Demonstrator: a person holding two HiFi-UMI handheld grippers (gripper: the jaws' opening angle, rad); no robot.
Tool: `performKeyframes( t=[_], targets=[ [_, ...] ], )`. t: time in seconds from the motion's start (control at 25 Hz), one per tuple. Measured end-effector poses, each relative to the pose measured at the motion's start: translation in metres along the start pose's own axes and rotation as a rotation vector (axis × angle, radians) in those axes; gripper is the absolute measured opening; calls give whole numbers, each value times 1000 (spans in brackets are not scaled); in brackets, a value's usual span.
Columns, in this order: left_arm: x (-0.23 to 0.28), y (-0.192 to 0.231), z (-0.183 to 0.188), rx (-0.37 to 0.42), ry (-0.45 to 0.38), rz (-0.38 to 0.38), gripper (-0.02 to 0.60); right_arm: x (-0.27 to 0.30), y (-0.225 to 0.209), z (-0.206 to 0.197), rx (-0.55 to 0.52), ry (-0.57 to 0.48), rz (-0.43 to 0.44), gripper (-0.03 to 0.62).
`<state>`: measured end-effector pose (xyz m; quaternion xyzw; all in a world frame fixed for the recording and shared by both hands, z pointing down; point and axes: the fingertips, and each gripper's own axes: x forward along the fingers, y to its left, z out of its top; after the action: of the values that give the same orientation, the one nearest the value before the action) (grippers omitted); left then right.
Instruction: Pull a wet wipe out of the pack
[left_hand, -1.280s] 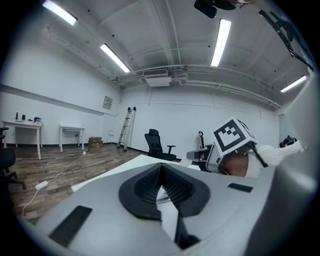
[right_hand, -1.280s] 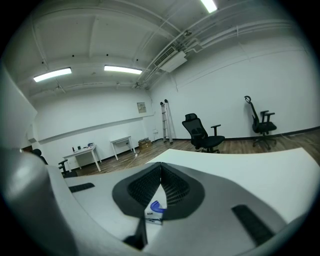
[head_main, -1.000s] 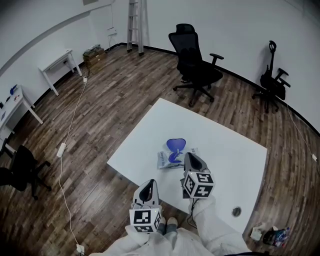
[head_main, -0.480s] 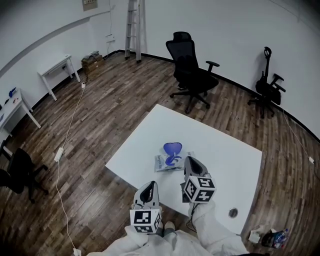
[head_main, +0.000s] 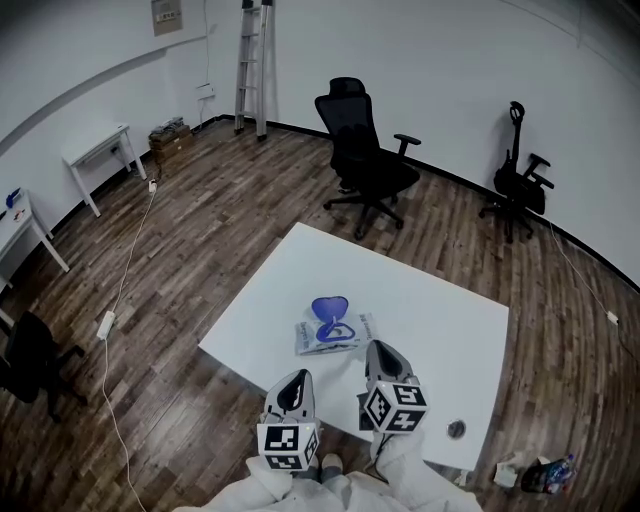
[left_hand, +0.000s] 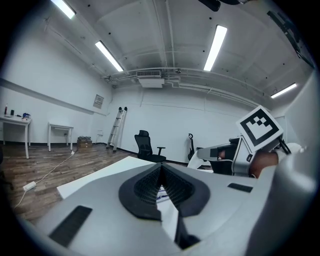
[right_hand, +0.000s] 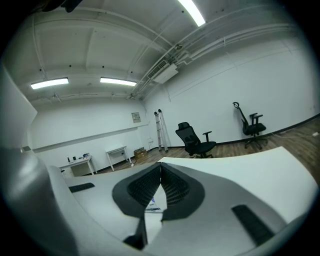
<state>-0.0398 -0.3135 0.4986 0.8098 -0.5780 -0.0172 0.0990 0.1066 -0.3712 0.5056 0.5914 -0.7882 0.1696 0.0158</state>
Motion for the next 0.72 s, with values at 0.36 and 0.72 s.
performKeyframes(
  t=[0.36, 0.72],
  targets=[
    [12, -24, -4, -1, -3, -54, -2, -39, -22, -15, 10, -22, -68, 9],
    [17, -40, -7, 5, 9, -89, -2, -61, -26, -35, 10, -14, -86, 9]
  ],
)
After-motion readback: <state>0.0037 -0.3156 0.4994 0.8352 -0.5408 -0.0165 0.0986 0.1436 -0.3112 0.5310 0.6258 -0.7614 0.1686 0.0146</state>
